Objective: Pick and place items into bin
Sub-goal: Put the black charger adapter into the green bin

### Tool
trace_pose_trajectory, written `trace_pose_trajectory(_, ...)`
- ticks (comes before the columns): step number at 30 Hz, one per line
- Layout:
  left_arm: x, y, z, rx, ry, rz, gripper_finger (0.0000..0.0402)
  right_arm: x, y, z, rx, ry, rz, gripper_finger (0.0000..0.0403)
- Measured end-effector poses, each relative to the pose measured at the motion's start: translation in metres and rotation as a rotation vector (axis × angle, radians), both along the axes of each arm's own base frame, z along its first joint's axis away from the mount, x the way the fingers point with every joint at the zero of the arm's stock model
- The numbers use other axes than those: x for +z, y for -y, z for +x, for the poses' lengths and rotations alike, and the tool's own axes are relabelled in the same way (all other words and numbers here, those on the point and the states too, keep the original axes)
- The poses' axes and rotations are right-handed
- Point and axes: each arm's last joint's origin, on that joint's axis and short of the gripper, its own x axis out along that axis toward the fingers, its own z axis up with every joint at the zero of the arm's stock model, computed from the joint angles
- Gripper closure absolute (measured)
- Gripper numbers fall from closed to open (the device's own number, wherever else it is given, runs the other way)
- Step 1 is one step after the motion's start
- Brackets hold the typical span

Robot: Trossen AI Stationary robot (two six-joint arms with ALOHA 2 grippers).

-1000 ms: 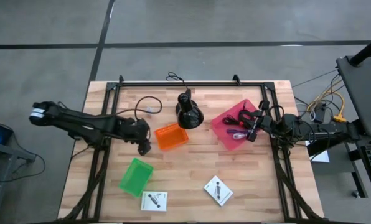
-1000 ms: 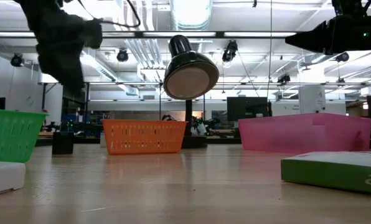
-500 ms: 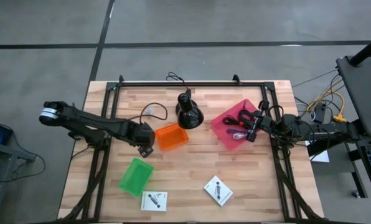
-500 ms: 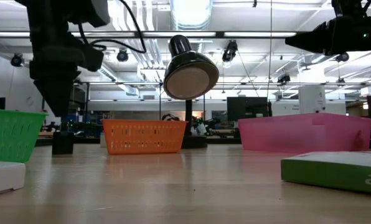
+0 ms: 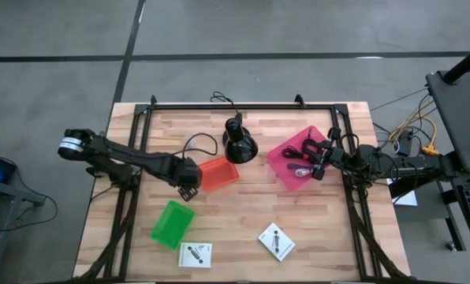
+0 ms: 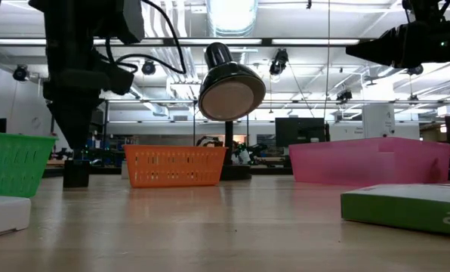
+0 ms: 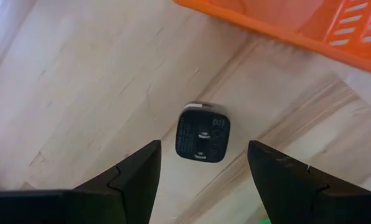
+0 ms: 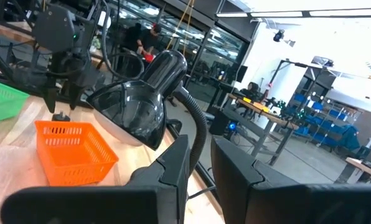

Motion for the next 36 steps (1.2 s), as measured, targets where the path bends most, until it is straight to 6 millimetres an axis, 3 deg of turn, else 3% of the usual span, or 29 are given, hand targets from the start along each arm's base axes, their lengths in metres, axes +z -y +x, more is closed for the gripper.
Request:
trace_pose_trajectory(20, -0.034, 0.002, 0.012, -0.165, -0.179, 0.03, 0.0178, 0.0, 0.0, 0.0, 0.0, -0.002, 0.0, 0.0346)
trace_pose_trajectory(30, -0.037, 0.001, 0.014, -0.202, -0.191, 0.03, 0.0179, 0.0, 0.0, 0.0, 0.0, -0.002, 0.0, 0.0346)
trace_pose_trajectory(36, -0.036, -0.001, 0.014, -0.196, -0.187, 0.03, 0.0205, 0.0, 0.0, 0.0, 0.0, -0.002, 0.0, 0.0346)
